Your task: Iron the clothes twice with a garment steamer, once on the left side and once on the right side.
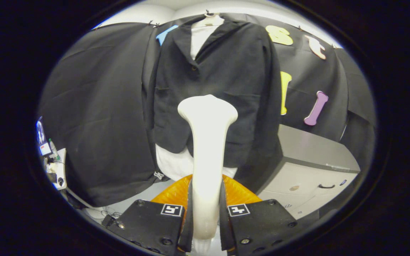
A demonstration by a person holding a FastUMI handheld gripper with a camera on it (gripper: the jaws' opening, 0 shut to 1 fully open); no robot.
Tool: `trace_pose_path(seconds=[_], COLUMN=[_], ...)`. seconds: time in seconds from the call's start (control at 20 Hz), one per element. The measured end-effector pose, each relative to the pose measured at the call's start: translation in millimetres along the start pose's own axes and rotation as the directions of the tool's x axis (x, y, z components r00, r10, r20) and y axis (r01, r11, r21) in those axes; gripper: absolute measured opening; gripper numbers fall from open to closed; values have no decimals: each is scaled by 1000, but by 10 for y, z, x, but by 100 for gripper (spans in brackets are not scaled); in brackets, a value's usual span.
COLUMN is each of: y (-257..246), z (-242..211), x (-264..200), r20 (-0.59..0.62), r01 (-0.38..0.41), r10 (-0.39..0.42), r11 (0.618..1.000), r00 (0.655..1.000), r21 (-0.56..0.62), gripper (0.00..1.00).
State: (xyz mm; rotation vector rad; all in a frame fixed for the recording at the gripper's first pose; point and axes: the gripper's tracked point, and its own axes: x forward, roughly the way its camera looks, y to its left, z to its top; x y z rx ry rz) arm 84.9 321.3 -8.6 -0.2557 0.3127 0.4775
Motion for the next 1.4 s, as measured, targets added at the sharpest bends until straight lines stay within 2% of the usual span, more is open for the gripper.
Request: trace_pose_path(seconds=[0.35, 0.85, 1.15, 1.4], y=[-1174, -2536, -2900, -2975], z=[-312, -981, -1273, -1371], x=[-603, -1099, -1366, -1545], r20=[16, -6, -11, -10], r01=[44, 141, 192, 220], r10=[-46, -144, -197, -228], r11=[994, 959, 939, 924], r00=[999, 990, 980, 974], r21=[101, 248, 286, 313], gripper=[33, 33, 33, 33])
